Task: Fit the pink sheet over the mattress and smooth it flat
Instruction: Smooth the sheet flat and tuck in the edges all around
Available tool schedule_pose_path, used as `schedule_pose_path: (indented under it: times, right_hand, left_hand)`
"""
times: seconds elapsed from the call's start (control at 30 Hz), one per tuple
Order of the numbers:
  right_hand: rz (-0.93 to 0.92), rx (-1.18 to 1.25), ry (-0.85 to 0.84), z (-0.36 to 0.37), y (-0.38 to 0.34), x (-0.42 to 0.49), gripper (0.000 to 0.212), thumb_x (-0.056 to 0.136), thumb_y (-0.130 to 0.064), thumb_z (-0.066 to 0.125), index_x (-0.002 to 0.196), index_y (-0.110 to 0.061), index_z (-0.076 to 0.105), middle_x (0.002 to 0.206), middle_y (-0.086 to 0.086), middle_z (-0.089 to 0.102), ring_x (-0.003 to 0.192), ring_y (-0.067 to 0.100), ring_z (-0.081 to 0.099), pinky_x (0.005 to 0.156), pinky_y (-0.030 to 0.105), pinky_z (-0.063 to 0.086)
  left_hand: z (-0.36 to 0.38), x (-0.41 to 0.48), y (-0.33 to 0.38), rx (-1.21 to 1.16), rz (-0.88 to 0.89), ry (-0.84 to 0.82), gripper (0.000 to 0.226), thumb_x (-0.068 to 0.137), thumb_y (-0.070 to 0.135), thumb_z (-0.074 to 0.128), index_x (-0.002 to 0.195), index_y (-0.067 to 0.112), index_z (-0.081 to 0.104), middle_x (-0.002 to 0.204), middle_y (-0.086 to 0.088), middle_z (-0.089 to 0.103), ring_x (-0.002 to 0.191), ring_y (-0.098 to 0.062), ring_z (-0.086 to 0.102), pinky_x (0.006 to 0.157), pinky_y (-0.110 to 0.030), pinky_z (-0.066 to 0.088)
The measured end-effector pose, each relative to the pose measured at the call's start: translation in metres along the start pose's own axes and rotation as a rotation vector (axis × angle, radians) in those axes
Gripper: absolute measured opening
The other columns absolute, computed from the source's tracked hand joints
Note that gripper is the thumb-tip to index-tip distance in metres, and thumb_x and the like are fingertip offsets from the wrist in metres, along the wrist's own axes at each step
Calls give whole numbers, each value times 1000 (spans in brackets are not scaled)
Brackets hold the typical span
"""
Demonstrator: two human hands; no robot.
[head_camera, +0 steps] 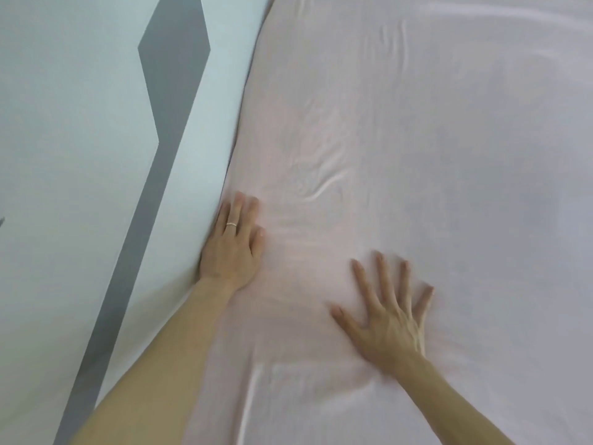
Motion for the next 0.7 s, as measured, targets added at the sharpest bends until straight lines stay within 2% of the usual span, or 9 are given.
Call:
schedule_pose_path:
  times: [0.1, 0.17, 0.23, 0.3, 0.37, 0.43, 0.5, 0.6, 0.7]
  right_hand:
    - [31, -39, -57, 12, 15, -22, 86, 77, -92, 14, 148, -54, -16, 161, -14, -24, 147, 28, -29, 112, 70, -8]
    - [43, -41, -90, 14, 16, -20, 86, 76, -92, 10, 147, -54, -18, 161, -14, -26, 145, 27, -32, 110, 71, -11]
    - [54, -33, -140, 14, 15, -18, 85, 75, -92, 8, 147, -54, -19, 159, -14, -30, 144, 28, -35, 108, 72, -12]
    - [81, 11, -137, 12, 9, -17, 85, 77, -90, 10, 149, -51, -16, 159, -12, -30, 144, 31, -34, 108, 73, -11]
    - [74, 79, -79, 9, -9, -34, 84, 81, -86, 15, 150, -49, -15, 161, -10, -26, 145, 32, -32, 109, 73, -11]
    - [-35, 105, -37, 19, -36, -67, 81, 85, -83, 20, 150, -50, -15, 162, -10, -25, 145, 30, -31, 111, 71, -11]
    - [-106, 68, -33, 37, -44, -113, 83, 83, -85, 23, 150, -51, -12, 162, -12, -22, 147, 29, -27, 112, 69, -10]
    - [-25, -11, -80, 54, -10, -169, 90, 76, -92, 22, 150, -52, -11, 162, -13, -21, 148, 29, -24, 112, 70, -9]
    - [106, -47, -183, 58, 26, -206, 93, 72, -95, 18, 146, -55, -20, 157, -15, -33, 145, 27, -33, 110, 72, -10]
  left_hand:
    - [4, -14, -11, -109, -169, -73, 61, 102, 41, 21, 157, 15, 15, 165, -6, 11, 149, -30, 18, 122, -39, 16]
    - [-2, -37, -8, -151, -306, -62, 60, 104, 38, 26, 157, 13, 13, 164, -8, 10, 149, -30, 20, 121, -45, 19]
    - [-20, -70, 15, -75, -255, 14, 60, 103, 37, 29, 157, 12, 17, 164, -9, 13, 150, -29, 18, 120, -52, 15]
    - [-27, -106, 54, 23, -41, 53, 59, 101, 38, 32, 156, 19, 22, 164, -4, 13, 151, -24, 13, 121, -54, 9]
    - [-19, -158, 86, 16, 99, 1, 60, 99, 42, 35, 156, 25, 24, 164, 0, 14, 151, -20, 12, 120, -54, 12]
    - [-4, -202, 80, 38, 99, -56, 58, 99, 45, 37, 155, 29, 26, 164, 4, 16, 151, -18, 12, 119, -51, 18]
    - [3, -226, 45, 54, 38, -78, 56, 101, 42, 35, 155, 29, 26, 164, 6, 16, 152, -18, 11, 120, -46, 18]
    - [-1, -245, 6, 72, 8, -87, 55, 102, 38, 32, 155, 25, 25, 164, 5, 15, 151, -21, 12, 121, -44, 18]
    - [-10, -270, -8, 25, -32, -103, 56, 103, 34, 27, 154, 12, 29, 163, -2, 19, 151, -26, 16, 121, -43, 18]
Point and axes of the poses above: each hand's wrist, its own x-axis towards the middle knuckle, its own z-axis out of the palm, y = z × x, the point moved 10 cm from there along x, towards the middle knuckle
